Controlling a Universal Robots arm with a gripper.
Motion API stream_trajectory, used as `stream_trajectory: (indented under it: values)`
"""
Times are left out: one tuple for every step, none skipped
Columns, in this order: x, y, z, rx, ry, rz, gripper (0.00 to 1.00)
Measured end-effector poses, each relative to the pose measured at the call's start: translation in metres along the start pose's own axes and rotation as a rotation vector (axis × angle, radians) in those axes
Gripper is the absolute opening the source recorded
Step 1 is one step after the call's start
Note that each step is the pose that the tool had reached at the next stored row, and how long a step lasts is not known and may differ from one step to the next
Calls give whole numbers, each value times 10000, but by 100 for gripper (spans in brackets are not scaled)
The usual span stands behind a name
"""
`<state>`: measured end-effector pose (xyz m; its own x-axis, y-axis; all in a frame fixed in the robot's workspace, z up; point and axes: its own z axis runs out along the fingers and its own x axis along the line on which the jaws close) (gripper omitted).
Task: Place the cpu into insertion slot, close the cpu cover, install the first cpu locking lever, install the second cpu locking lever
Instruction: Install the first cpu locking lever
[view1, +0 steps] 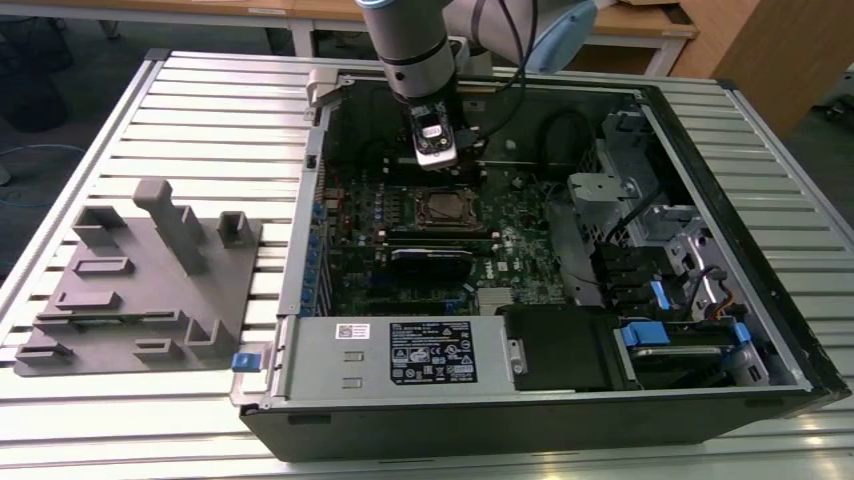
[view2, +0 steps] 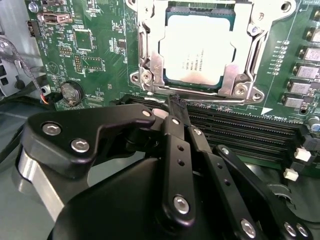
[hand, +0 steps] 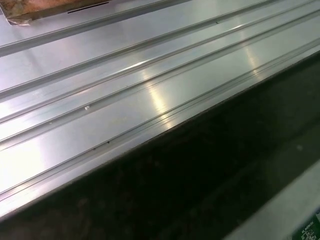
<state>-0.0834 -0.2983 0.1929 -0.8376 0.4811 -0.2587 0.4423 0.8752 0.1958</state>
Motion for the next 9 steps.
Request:
stream_trajectory:
  values:
    - [0,0,0,1,0,0,11]
    - [0,0,0,2,1,0,11]
    - [0,-1,0,5,-2,-1,11]
    - [0,-2,1,10,-7,-4,11]
    - [-1,-4,1,22,-14,-7,11]
    - [-2,-6,1,38,-21,-12,11]
    - [-2,-6,1,49,-27,-18,11]
    - [-3,-6,1,50,-27,-19,11]
    - [-3,-6,1,52,-28,-20,11]
